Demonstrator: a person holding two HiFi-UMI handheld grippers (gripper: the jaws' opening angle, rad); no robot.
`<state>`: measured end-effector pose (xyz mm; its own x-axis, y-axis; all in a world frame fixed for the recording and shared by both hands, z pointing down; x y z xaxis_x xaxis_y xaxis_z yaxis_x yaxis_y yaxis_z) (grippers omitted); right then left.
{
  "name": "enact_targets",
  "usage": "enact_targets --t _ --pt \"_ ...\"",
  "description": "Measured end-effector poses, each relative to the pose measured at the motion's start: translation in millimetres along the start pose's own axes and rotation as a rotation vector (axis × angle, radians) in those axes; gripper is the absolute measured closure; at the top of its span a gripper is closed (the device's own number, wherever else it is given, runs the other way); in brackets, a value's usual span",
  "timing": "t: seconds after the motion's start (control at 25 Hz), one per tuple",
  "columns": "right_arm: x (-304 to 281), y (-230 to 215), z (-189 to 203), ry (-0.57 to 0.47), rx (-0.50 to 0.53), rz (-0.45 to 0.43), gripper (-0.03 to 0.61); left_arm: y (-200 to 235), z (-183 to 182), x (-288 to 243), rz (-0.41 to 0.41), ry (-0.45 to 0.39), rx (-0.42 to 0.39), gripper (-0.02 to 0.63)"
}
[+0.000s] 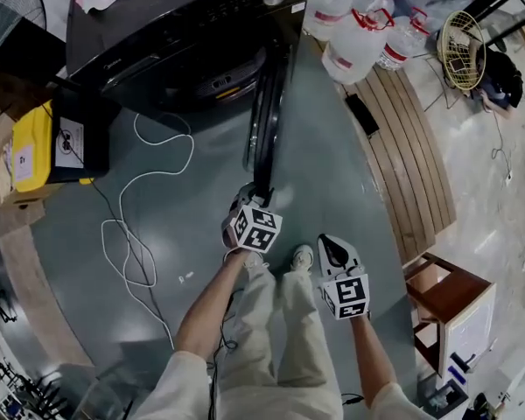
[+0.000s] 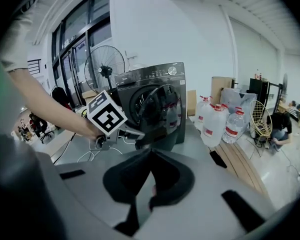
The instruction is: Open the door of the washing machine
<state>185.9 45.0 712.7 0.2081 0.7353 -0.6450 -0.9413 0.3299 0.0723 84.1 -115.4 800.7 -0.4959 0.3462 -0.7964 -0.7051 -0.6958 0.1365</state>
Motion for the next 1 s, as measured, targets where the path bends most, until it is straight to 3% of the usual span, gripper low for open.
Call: enact_targets --t 0.6,1.0 --pt "54 -49 52 0.019 -0.071 0.093 0.58 -102 -25 -35 0.084 -0.013 0.056 0.485" --pt "86 -79 82 0.031 -0.12 0.155 0.58 -156 -47 -62 0.118 -0.005 0.033 0.479"
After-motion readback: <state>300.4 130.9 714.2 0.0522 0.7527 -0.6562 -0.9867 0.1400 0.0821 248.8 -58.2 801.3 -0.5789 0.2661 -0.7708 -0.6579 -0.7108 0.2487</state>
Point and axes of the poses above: the fingertips, and each gripper's own axes: x backward along the fingers, y to its left, z out of its underside, the point moved 4 cm from there along x, backward along the fingers, and after that the axes turned 15 degrees about x, right-handed, at the moved point
